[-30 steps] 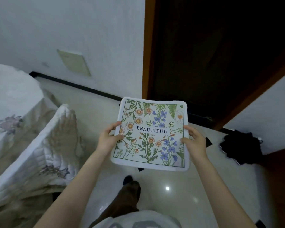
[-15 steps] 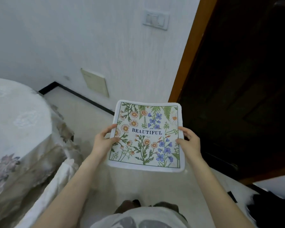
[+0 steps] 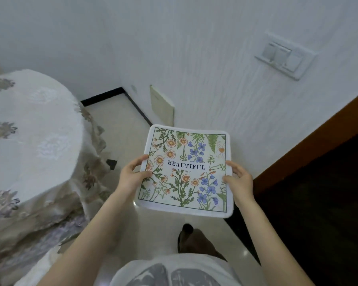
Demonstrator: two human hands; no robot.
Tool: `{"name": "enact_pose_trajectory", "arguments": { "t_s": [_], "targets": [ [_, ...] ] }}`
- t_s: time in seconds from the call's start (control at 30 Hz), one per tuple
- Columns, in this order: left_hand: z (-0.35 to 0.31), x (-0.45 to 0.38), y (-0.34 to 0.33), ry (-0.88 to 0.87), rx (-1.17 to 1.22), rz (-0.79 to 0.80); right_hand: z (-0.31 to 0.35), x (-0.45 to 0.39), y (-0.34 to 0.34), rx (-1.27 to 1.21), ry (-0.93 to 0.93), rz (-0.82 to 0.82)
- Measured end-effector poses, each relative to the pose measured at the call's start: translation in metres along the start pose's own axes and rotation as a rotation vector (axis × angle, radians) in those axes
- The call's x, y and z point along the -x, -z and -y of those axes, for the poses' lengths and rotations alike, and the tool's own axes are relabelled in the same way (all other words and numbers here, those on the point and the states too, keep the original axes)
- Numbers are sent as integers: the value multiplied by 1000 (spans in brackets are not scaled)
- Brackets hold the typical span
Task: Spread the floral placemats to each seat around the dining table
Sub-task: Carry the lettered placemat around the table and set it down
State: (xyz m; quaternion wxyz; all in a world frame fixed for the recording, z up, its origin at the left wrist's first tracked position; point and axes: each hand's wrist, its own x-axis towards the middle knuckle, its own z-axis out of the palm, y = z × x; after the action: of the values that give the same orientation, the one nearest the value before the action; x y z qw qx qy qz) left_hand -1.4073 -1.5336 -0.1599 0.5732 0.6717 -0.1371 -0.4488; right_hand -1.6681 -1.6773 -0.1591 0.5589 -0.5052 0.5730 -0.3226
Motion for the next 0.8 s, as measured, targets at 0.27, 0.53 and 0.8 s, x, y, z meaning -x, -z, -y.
{"name": "enact_pose_trajectory", "arguments": {
  "t_s": [0.27, 0.53, 0.8],
  "targets": [
    [-45, -56, -25, -28, 88, -290, 81, -132, -47, 94, 37, 291],
    [-61, -106, 5, -48, 186, -523, 111, -207, -151, 157, 32, 506],
    [-82, -186, 73, -105, 289, -691, 144, -264, -298, 230, 141, 676]
  ]
}}
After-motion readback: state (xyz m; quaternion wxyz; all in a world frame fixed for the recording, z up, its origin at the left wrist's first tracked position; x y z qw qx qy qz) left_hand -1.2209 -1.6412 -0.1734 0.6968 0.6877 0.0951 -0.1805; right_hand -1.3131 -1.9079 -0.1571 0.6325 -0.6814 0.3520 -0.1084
